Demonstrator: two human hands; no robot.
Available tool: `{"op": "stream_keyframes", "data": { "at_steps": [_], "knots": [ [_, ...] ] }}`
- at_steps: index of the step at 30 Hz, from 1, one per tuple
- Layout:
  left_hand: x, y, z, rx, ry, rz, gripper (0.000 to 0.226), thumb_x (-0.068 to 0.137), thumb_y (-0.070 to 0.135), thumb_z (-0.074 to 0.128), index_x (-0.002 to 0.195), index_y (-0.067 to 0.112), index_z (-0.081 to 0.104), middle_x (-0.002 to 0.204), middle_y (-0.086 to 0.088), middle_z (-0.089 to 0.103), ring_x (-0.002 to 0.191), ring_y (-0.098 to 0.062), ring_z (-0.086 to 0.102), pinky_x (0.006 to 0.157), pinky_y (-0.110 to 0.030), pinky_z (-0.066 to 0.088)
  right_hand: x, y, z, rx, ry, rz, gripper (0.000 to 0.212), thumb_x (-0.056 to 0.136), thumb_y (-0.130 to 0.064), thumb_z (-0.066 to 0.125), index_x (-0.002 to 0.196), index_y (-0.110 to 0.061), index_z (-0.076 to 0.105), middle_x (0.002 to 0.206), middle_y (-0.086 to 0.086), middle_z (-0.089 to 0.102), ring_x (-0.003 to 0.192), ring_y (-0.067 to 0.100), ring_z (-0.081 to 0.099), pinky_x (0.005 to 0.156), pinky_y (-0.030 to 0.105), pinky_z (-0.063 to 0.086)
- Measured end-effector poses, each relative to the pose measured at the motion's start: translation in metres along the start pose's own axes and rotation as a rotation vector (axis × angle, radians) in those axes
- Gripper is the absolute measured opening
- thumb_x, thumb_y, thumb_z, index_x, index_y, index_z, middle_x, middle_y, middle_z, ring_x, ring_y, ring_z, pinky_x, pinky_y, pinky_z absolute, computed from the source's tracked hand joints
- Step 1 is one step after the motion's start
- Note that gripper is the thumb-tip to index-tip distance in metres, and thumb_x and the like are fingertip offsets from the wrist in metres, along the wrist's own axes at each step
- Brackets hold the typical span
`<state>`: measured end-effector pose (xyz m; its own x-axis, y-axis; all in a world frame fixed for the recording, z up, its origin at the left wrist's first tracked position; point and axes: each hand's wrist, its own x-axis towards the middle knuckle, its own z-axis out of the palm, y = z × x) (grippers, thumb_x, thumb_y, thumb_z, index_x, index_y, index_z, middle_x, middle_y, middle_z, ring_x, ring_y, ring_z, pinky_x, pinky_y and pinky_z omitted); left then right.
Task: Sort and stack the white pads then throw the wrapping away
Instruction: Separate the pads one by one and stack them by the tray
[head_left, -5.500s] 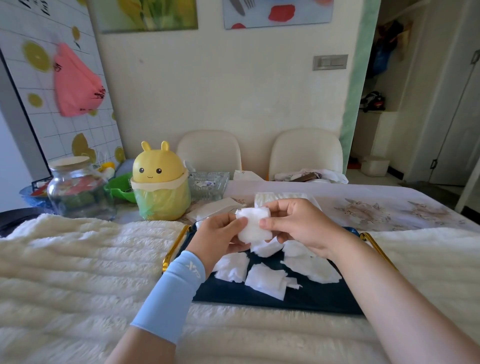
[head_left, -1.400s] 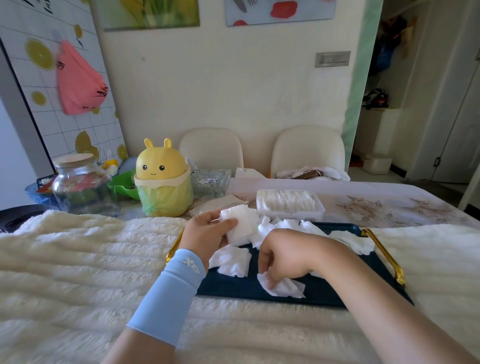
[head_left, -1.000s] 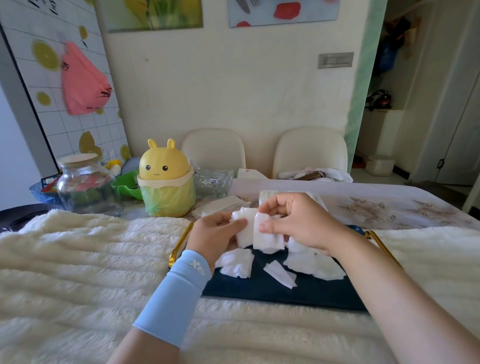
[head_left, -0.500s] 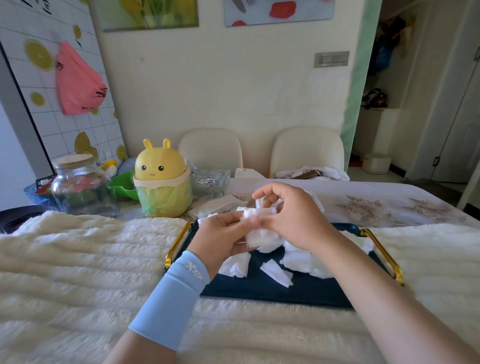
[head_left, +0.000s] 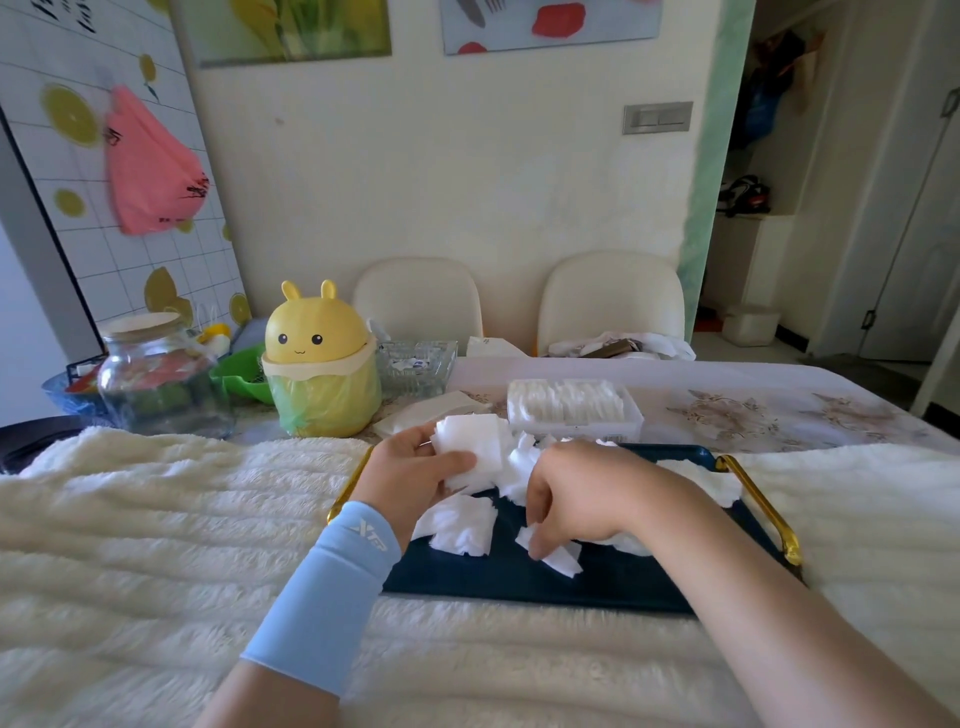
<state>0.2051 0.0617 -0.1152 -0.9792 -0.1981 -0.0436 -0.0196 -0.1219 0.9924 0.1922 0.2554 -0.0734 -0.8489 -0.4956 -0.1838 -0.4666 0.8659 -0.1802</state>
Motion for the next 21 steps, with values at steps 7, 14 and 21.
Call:
{"op": "stream_keyframes", "data": {
  "at_steps": [7, 14, 21],
  "knots": [
    [0.001, 0.0, 0.001, 0.079, 0.101, 0.047, 0.026, 0.088, 0.016, 0.072, 0.112, 0.009, 0.069, 0.098, -0.01, 0.076, 0.09, -0.029, 0.073, 0.086, -0.044, 0.059, -0.005, 0.009, -0.015, 0.648, 0.073, -0.161, 0.011, 0.083, -0.021, 0.082, 0.081, -0.019, 0.071, 0.08, -0.006, 0.072, 0.073, 0.011, 0.066, 0.079, 0.035, 0.057],
    [-0.008, 0.002, 0.011, 0.114, 0.039, 0.051, 0.013, 0.088, 0.017, 0.071, 0.099, 0.012, 0.075, 0.088, -0.009, 0.076, 0.071, -0.019, 0.069, 0.071, -0.032, 0.058, 0.004, 0.006, -0.014, 1.3, 0.146, -0.256, 0.015, 0.088, 0.001, 0.072, 0.092, -0.011, 0.064, 0.081, 0.008, 0.061, 0.067, 0.017, 0.063, 0.06, 0.036, 0.057],
    [-0.015, 0.006, 0.019, -0.038, -0.033, -0.016, 0.018, 0.097, 0.012, 0.059, 0.108, 0.004, 0.071, 0.1, -0.019, 0.075, 0.095, -0.033, 0.073, 0.089, -0.043, 0.057, 0.015, 0.001, -0.001, 1.037, 0.426, -0.127, 0.018, 0.086, -0.004, 0.075, 0.098, -0.014, 0.067, 0.072, 0.003, 0.069, 0.061, 0.023, 0.065, 0.056, 0.036, 0.057]
  ]
}}
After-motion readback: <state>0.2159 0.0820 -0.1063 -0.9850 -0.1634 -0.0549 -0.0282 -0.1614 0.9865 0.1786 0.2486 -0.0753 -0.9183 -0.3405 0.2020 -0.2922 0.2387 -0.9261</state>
